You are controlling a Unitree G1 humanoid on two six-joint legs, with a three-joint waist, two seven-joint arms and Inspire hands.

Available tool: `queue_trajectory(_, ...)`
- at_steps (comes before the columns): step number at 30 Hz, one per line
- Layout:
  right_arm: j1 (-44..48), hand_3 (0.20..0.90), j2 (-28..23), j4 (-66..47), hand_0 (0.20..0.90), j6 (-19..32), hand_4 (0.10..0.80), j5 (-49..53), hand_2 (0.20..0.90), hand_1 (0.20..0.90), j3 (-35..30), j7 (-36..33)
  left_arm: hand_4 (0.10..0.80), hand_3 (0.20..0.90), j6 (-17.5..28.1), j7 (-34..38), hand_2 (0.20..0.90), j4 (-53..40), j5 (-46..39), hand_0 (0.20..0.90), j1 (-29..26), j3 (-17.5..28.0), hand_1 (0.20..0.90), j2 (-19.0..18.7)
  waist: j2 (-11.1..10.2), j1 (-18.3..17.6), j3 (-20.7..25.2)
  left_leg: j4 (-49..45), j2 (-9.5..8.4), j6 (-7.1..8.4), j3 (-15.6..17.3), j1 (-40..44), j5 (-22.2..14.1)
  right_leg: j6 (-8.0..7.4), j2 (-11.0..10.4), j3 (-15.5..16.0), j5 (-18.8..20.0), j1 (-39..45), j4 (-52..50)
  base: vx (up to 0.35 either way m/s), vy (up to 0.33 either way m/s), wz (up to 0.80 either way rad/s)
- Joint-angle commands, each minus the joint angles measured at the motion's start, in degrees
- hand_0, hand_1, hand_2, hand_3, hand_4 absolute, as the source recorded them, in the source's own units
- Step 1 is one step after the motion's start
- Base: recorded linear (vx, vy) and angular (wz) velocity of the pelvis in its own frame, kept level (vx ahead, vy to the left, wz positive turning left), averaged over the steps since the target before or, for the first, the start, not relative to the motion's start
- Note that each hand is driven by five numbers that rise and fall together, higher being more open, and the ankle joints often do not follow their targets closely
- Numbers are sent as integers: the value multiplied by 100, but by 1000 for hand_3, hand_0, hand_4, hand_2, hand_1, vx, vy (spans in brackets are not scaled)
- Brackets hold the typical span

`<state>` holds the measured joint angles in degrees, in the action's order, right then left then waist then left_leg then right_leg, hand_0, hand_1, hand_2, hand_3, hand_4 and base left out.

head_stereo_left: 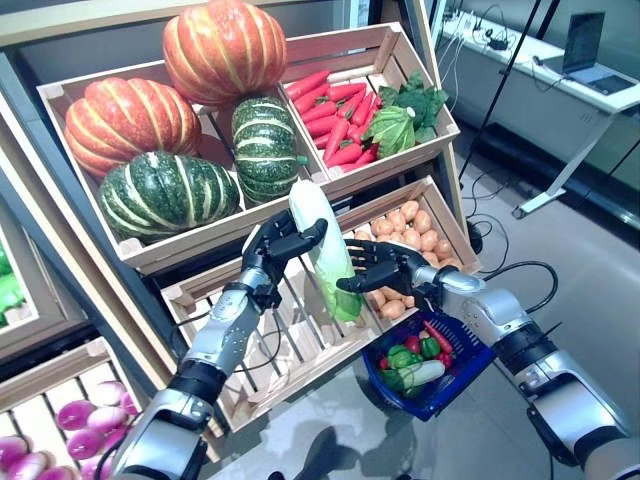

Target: Put vegetables into the basket

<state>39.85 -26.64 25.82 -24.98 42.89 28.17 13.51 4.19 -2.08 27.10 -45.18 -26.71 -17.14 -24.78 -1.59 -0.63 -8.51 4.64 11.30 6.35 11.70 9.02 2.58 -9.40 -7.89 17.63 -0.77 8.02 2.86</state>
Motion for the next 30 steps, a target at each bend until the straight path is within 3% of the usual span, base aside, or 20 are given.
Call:
queue_trajectory(1, 239, 900, 441, 48, 900, -1, 800, 785, 900, 900, 50, 575, 400, 300, 397, -652, 300, -586, -175, 300, -421, -235, 300, 314, 14, 155, 632, -78, -218, -10, -67, -377, 97, 351, 71, -60, -11, -90, -322, 39, 10, 0)
queue_trajectory(13, 474, 900, 1035, 1089, 900, -334, 800, 1470, 900, 900, -40, 772, 400, 300, 129, -910, 300, -736, -379, 300, -307, -602, 300, 705, 22, 293, 711, -76, -278, -79, -174, -252, 1, 387, 93, -119, -78, 7, -360, 38, 6, 2)
queue_trajectory(20, 475, 900, 1330, 1412, 900, -911, 800, 2370, 900, 900, -175, 1735, 400, 300, 29, -1143, 300, -786, -499, 300, -228, -797, 300, 884, 32, 347, 779, -58, -301, -92, -239, -214, -23, 381, 82, -118, -83, 51, -349, 9, 5, 2)
queue_trajectory(23, 445, 900, 1368, 1507, 900, -912, 800, 2377, 900, 900, -234, 1915, 400, 300, 23, -1228, 300, -758, -510, 300, -202, -816, 300, 910, 32, 361, 807, -66, -312, -88, -267, -220, -30, 378, 78, -123, -85, 61, -344, 13, 9, 13)
queue_trajectory(24, 439, 782, 1365, 1536, 782, -877, 722, 2307, 782, 782, -244, 1883, 400, 300, 28, -1248, 300, -746, -518, 300, -200, -819, 300, 917, 31, 361, 814, -67, -313, -87, -271, -218, -31, 375, 77, -126, -82, 64, -339, 15, 11, 5)
queue_trajectory(25, 423, 300, 1363, 1576, 300, -826, 400, 2257, 300, 300, -253, 1862, 400, 300, 25, -1237, 300, -761, -531, 300, -203, -830, 300, 925, 29, 361, 822, -65, -315, -84, -276, -218, -32, 371, 72, -124, -76, 67, -331, 0, 0, 0)
queue_trajectory(30, 419, 300, 1249, 1739, 300, -784, 400, 1730, 300, 300, -186, 2003, 400, 300, 60, -1148, 300, -856, -582, 300, -263, -840, 300, 887, 21, 343, 824, -60, -319, -88, -296, -235, -18, 366, 67, -159, -43, 36, -314, 0, 0, 0)
